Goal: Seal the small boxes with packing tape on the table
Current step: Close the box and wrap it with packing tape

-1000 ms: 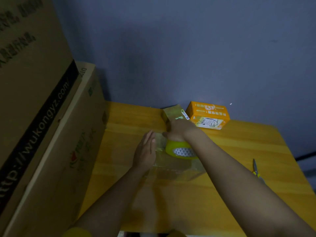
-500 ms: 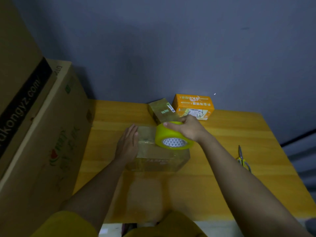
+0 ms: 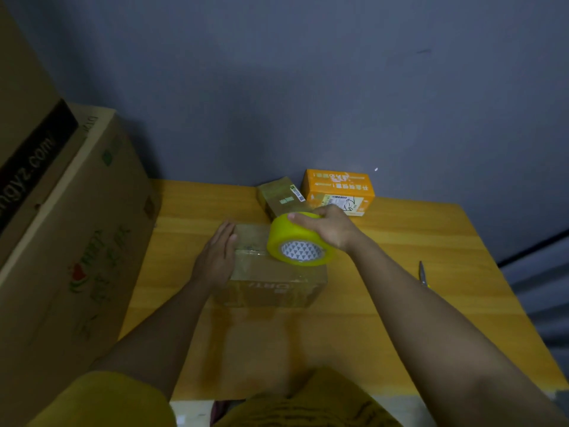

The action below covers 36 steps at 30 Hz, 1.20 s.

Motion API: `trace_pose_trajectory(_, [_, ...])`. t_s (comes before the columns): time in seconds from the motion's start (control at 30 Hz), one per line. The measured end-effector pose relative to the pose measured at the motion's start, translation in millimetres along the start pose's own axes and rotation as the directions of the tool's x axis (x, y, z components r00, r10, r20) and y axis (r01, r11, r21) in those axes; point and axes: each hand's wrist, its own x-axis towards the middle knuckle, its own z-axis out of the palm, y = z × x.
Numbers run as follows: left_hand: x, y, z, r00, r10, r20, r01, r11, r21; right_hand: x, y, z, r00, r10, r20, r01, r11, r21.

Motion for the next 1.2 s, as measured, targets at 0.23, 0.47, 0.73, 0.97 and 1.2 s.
trace_pose_trajectory(0.23, [0.7,0.7,-3.7,0.999,-0.004,0.043,0.002,0.999,0.049,1.4,-10.0,-37.1,0.995,0.052,-0.081,-0.094,0.712,-0.696])
trace_pose_trajectory(0.47, [-0.8,8.5,-5.2,0.998,-0.02,0.06,0.016,0.998,0.067,1.9,27.8,-40.6,0.975,0.161,-0.151,-0.217,0.567,-0.795])
trace_pose_trajectory(0.73, [-2.5,14.0,-8.7,0.996,-0.03,0.083,0.027,0.999,0.035,7.3,52.6,-28.8,0.976,0.172,-0.133,-0.208,0.552,-0.807])
trace_pose_trajectory(0.97, [-1.2,15.2,-11.0,0.993,-0.053,0.107,0.046,0.996,0.071,15.5,72.2,-20.7,0.968,0.235,-0.089,-0.216,0.599,-0.771])
trace_pose_trajectory(1.2, [-10.9,62.0,22.6,0.968,-0.251,-0.01,0.202,0.752,0.627,20.7,94.8,-16.9,0.97,0.236,-0.062,-0.203,0.64,-0.741])
